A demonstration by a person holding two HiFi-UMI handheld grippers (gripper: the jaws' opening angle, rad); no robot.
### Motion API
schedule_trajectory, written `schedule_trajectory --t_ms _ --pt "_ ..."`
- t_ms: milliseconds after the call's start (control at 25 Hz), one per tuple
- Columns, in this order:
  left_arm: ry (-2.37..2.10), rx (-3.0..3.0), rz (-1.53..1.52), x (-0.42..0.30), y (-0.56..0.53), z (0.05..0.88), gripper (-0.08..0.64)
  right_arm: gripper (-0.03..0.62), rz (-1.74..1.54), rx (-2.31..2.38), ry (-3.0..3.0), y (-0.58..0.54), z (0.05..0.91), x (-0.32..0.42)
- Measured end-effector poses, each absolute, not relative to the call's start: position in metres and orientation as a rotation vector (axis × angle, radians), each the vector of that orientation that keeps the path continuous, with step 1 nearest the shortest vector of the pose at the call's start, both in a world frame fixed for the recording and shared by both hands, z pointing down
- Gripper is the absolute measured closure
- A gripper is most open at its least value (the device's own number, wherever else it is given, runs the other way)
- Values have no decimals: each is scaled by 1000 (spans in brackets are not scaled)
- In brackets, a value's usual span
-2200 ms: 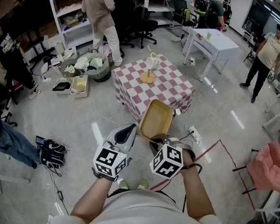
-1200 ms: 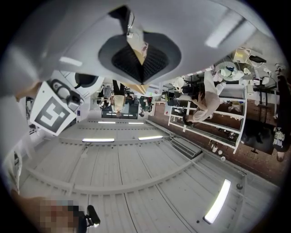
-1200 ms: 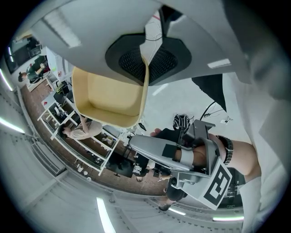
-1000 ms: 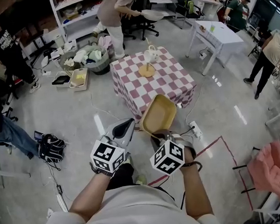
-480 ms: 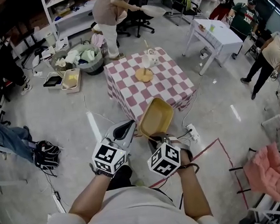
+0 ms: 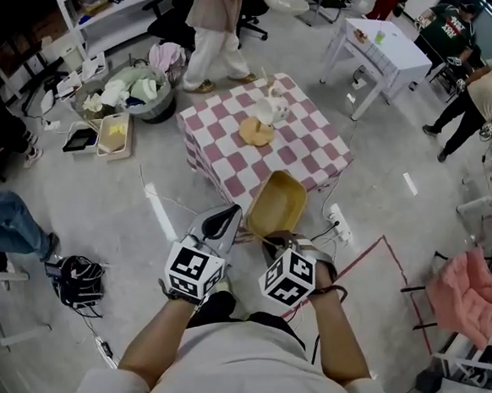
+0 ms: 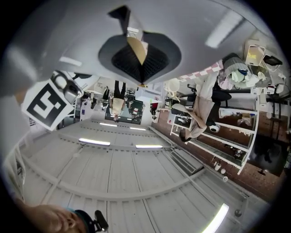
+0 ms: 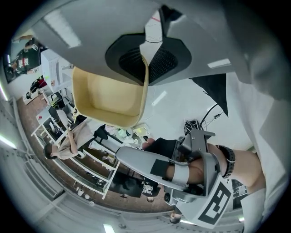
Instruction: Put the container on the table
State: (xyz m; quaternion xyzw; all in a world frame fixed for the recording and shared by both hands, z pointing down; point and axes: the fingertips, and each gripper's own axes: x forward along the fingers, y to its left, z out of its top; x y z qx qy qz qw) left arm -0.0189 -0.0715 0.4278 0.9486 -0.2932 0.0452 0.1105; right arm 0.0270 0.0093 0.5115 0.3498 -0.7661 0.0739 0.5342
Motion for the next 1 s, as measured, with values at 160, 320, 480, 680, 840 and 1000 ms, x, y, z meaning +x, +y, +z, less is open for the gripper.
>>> schedule_trajectory --t_ms 160,320,480,680,840,1000 --pt "-819 2782 141 -17 -99 439 554 563 204 845 -1809 -14 524 26" --pt "-777 2760 147 -10 -116 450 554 563 218 847 -1799 -31 534 29" --pt "-756 2747 162 -1 -133 462 554 563 220 833 -1798 -49 548 34" --pt "-783 2715 202 12 -160 482 554 563 217 761 -1810 -72 577 44" --pt "-842 2670 227 24 -184 500 554 563 210 688 -1825 -91 601 58" --pt "-888 2635 247 39 -211 516 554 563 190 614 -1828 -114 624 73"
